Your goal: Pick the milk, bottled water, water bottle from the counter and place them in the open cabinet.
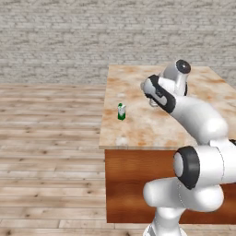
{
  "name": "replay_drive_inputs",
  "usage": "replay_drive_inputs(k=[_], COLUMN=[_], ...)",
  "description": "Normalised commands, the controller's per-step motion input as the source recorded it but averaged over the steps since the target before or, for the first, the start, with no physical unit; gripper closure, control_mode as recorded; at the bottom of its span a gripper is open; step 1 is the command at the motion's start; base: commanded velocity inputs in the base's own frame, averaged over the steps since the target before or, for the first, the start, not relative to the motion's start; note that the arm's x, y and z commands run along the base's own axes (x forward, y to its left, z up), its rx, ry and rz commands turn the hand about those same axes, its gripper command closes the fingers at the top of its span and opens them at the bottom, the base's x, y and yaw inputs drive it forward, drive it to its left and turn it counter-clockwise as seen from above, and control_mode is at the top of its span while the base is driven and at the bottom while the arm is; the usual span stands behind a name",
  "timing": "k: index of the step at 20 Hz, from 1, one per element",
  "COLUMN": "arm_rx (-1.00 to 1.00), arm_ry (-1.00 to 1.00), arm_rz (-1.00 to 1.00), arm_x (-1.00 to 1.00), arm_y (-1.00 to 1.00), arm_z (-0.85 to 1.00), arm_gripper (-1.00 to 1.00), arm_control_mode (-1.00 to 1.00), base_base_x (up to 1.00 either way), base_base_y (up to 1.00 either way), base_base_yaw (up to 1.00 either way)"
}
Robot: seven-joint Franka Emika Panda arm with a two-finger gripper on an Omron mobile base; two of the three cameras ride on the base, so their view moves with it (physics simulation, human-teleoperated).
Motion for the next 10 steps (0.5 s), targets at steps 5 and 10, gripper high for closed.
replay_drive_inputs(k=[5, 10], arm_rx=[0.00, 0.00], arm_ry=[-0.06, -0.08], arm_rz=[0.00, 0.00], arm_x=[-0.82, -0.77], arm_y=[0.00, 0.00], arm_z=[0.56, 0.47], arm_gripper=[1.00, 1.00], arm_control_mode=[-1.00, -1.00], base_base_x=[0.00, 0.00], base_base_y=[0.00, 0.00], base_base_yaw=[0.00, 0.00])
